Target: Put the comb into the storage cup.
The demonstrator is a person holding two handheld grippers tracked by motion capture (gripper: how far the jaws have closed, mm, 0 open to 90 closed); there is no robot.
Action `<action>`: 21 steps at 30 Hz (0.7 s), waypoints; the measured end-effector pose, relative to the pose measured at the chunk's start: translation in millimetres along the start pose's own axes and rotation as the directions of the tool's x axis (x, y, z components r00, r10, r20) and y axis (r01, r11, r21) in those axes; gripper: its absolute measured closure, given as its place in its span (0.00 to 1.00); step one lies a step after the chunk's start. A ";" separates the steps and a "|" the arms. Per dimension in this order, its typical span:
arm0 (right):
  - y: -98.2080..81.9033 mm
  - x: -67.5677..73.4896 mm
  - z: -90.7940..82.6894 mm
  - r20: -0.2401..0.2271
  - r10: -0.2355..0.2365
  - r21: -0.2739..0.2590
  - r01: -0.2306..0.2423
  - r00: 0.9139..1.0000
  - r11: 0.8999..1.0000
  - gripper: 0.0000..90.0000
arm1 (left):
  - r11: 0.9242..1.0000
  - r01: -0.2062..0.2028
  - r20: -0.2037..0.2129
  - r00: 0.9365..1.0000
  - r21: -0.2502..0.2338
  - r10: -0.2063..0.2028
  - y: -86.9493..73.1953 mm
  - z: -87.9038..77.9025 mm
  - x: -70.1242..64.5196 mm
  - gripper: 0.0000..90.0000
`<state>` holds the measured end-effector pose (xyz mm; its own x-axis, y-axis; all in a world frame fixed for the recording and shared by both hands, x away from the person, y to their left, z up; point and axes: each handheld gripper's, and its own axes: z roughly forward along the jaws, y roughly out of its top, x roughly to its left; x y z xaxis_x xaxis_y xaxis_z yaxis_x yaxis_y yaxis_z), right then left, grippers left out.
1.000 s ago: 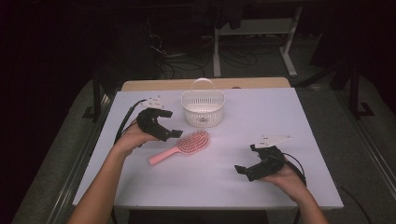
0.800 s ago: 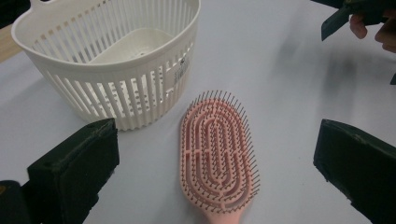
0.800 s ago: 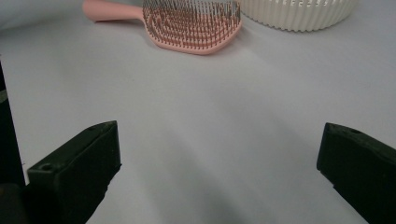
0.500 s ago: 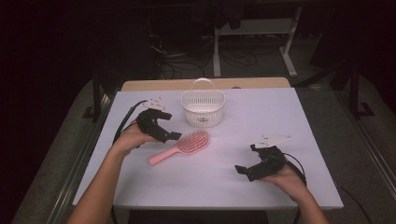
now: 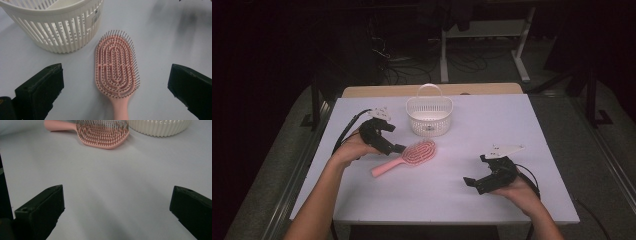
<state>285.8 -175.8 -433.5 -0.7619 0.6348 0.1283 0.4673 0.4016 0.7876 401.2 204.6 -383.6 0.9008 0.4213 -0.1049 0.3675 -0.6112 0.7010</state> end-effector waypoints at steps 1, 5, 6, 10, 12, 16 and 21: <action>0.0 0.0 0.0 0.000 0.000 0.000 0.000 1.000 1.000 0.00 | 1.000 -0.001 -0.002 1.000 0.004 0.001 0.0 0.1 -0.1 0.00; 0.0 -0.1 0.0 -0.001 0.000 0.001 0.000 1.000 1.000 0.00 | 1.000 -0.004 -0.007 1.000 0.021 0.004 -0.1 0.7 -0.6 0.00; 0.0 -0.1 0.0 0.000 0.000 0.001 0.000 1.000 1.000 0.00 | 1.000 -0.005 -0.008 1.000 0.025 0.005 -0.1 0.7 -0.7 0.00; -0.1 -0.1 -0.1 -0.001 -0.001 0.000 0.001 1.000 1.000 0.00 | 0.999 -0.006 -0.011 1.000 0.041 0.007 -0.1 1.2 -1.6 0.00; -0.1 -0.1 0.0 -0.001 -0.001 0.001 0.001 1.000 1.000 0.00 | 0.998 -0.011 -0.014 1.000 0.055 0.012 -0.1 1.8 -2.1 0.00; -0.1 0.0 0.0 -0.001 0.000 0.001 0.000 1.000 1.000 0.00 | 0.997 -0.014 -0.013 1.000 0.072 0.015 -0.2 3.5 -3.0 0.00; -0.2 0.0 0.1 -0.002 0.001 0.002 -0.001 1.000 1.000 0.00 | 0.995 -0.017 -0.010 1.000 0.096 0.018 -0.7 5.1 -3.9 0.00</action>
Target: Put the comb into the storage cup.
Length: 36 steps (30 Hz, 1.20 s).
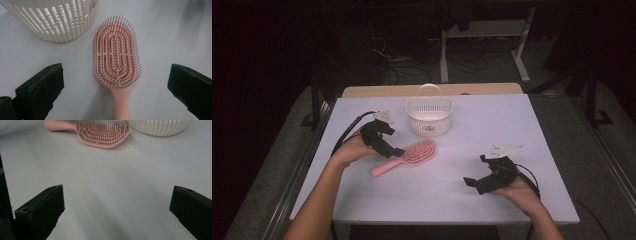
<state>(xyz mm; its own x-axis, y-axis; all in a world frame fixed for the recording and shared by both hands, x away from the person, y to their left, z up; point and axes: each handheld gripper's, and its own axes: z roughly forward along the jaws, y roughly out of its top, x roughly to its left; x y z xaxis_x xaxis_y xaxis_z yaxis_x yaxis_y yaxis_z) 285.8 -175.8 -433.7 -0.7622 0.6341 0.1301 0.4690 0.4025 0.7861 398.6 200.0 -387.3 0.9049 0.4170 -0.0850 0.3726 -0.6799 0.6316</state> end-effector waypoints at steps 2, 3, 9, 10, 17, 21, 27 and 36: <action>0.0 0.0 0.1 0.000 -0.001 0.000 0.001 1.000 1.000 0.00 | 1.000 0.002 0.002 1.000 0.006 -0.002 -0.3 1.1 -0.3 0.00; 0.0 0.0 0.1 0.000 0.000 0.000 0.000 1.000 1.000 0.00 | 1.000 0.001 0.001 1.000 0.012 -0.001 -0.4 1.5 -0.3 0.00; 0.0 -0.2 0.2 0.000 0.000 0.000 0.000 1.000 1.000 0.00 | 0.999 -0.001 -0.001 1.000 0.040 0.001 -1.6 4.1 -0.3 0.00; 0.0 -0.2 0.1 -0.001 0.001 0.000 -0.001 1.000 1.000 0.00 | 0.999 -0.001 -0.001 1.000 0.044 0.001 -1.7 4.7 -0.4 0.00; 0.0 -0.2 0.3 -0.001 0.000 0.001 0.000 1.000 1.000 0.00 | 0.998 -0.006 0.004 1.000 0.063 0.006 -2.1 7.0 -1.7 0.00; 0.0 -0.3 0.2 -0.001 0.001 0.001 -0.001 1.000 1.000 0.00 | 0.996 -0.007 0.004 1.000 0.086 0.007 -2.7 9.3 -2.4 0.00; -0.1 -0.4 0.1 -0.001 0.002 0.000 -0.002 1.000 1.000 0.00 | 0.993 -0.013 0.003 1.000 0.118 0.013 -3.1 12.9 -3.3 0.00; -0.2 -0.6 -0.3 0.001 -0.001 -0.002 0.001 1.000 1.000 0.00 | 0.987 -0.019 -0.008 1.000 0.162 0.021 -4.3 17.2 -5.0 0.00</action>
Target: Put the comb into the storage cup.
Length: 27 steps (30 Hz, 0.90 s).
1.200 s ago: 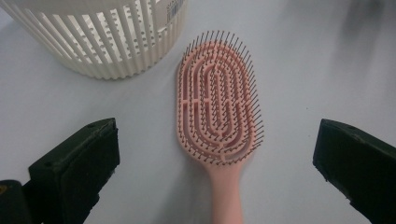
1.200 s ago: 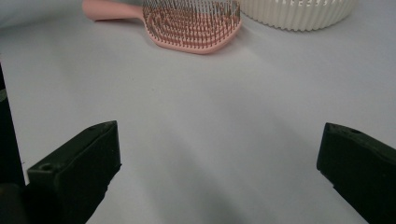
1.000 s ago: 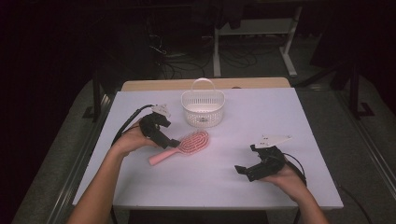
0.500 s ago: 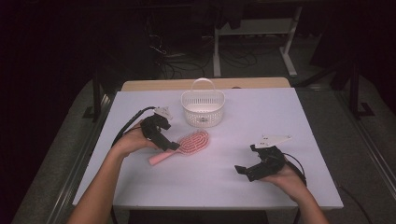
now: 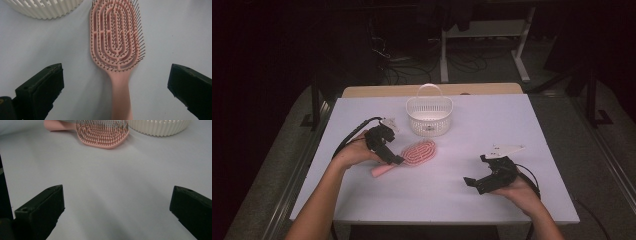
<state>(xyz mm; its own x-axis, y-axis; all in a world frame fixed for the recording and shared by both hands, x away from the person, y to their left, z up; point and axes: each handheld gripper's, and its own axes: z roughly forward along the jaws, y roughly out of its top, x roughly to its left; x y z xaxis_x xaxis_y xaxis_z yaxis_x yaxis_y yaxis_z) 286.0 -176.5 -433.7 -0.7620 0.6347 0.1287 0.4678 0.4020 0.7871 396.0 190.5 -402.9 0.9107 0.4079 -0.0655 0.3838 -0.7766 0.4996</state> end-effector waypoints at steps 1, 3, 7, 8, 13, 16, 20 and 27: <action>0.0 -0.1 0.0 0.000 0.000 0.000 0.000 1.000 1.000 0.00 | 1.000 -0.002 -0.001 1.000 0.004 0.002 -0.1 0.4 0.0 0.00; 0.0 -0.2 0.0 0.000 0.002 0.000 -0.002 1.000 1.000 0.00 | 1.000 -0.003 -0.003 1.000 0.012 0.003 -0.2 1.3 0.0 0.00; 0.0 -0.2 0.0 0.000 0.001 0.000 -0.001 1.000 1.000 0.00 | 0.999 -0.005 -0.011 1.000 0.034 0.005 -0.4 4.2 -0.6 0.00; 0.0 -0.1 0.0 0.001 0.002 0.000 -0.002 1.000 1.000 0.00 | 0.999 -0.006 -0.012 1.000 0.040 0.007 -0.4 5.1 -1.0 0.00; 0.0 -0.2 0.0 0.001 0.001 0.000 -0.001 1.000 1.000 0.00 | 0.998 -0.013 -0.013 1.000 0.065 0.014 0.3 8.8 -2.4 0.00; -0.1 -0.1 -0.1 0.002 0.001 0.001 -0.001 1.000 1.000 0.00 | 0.997 -0.014 -0.015 1.000 0.074 0.016 0.5 10.8 -3.3 0.00; -0.1 -0.1 -0.1 0.002 -0.001 0.001 0.001 1.000 1.000 0.00 | 0.996 -0.016 -0.025 1.000 0.088 0.018 0.5 12.2 -3.6 0.00; -0.3 0.0 -0.1 0.003 0.000 0.002 0.000 1.000 1.000 0.00 | 0.994 -0.016 -0.030 0.999 0.109 0.019 -0.1 13.6 -3.6 0.05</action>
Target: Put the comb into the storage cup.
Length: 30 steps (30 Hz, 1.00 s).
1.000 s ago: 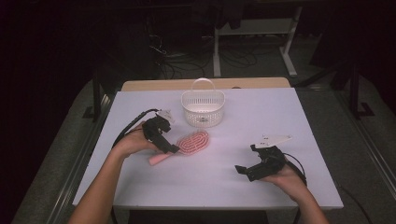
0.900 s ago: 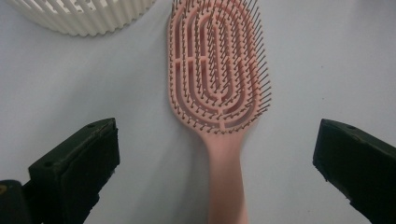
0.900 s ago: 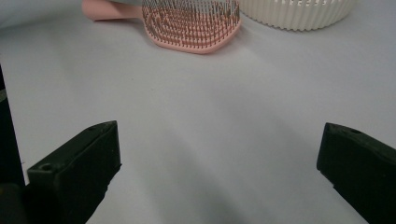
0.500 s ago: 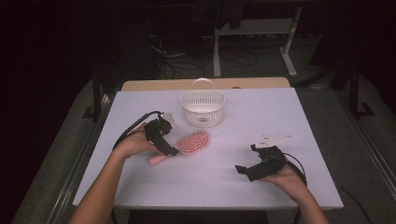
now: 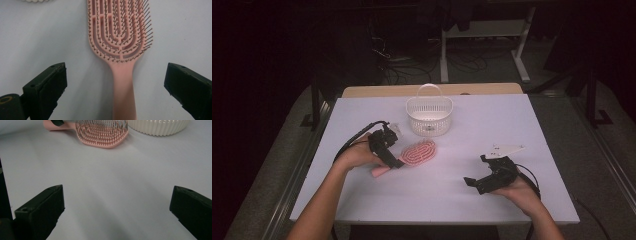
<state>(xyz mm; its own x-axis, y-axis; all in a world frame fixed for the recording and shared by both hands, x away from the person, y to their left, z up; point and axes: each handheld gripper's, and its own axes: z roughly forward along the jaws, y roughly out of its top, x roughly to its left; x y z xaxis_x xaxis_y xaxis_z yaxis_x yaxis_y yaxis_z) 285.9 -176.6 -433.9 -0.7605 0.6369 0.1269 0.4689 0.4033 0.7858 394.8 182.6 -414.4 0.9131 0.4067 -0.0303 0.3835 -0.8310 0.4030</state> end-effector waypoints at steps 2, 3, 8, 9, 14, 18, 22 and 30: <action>0.0 0.2 0.1 0.000 0.001 0.001 -0.001 1.000 1.000 0.00 | 1.000 -0.002 0.000 1.000 0.011 0.002 -0.2 1.1 -0.1 0.07; 0.0 0.0 0.0 0.000 -0.001 0.001 0.001 1.000 1.000 0.00 | 1.000 -0.002 0.000 1.000 0.016 0.002 -0.2 1.6 -0.2 0.08; -0.1 -0.4 -0.5 0.002 0.003 0.000 -0.003 1.000 1.000 0.00 | 0.999 -0.011 0.007 1.000 0.041 0.011 0.7 4.5 -1.3 0.14; -0.1 -0.7 -0.9 0.002 0.005 -0.003 -0.005 1.000 1.000 0.00 | 0.999 -0.016 0.004 1.000 0.050 0.016 1.2 5.0 -1.5 0.14; -0.2 -1.7 -1.9 0.003 0.009 -0.006 -0.009 1.000 1.000 0.00 | 0.997 -0.014 -0.002 1.000 0.078 0.014 3.1 7.0 -0.6 0.16; -0.2 -1.8 -1.6 0.003 0.010 -0.005 -0.010 1.000 1.000 0.00 | 0.994 -0.014 -0.012 1.000 0.110 0.015 6.3 6.6 0.7 0.17; -0.2 -1.8 -1.5 0.003 0.010 -0.004 -0.010 1.000 1.000 0.00 | 0.992 -0.005 -0.006 1.000 0.128 0.006 8.2 7.5 2.2 0.21; -0.5 -2.2 -1.7 0.004 0.013 -0.004 -0.013 1.000 1.000 0.00 | 0.987 0.002 -0.009 1.000 0.159 -0.001 8.8 11.4 2.1 0.32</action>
<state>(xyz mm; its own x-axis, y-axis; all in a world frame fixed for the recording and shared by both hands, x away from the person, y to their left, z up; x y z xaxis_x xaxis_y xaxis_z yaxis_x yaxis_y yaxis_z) 286.6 -179.3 -433.5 -0.7528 0.6443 0.1348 0.4768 0.3924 0.7866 401.6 171.8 -421.3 0.9114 0.4109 -0.0228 0.4029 -0.8798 0.2521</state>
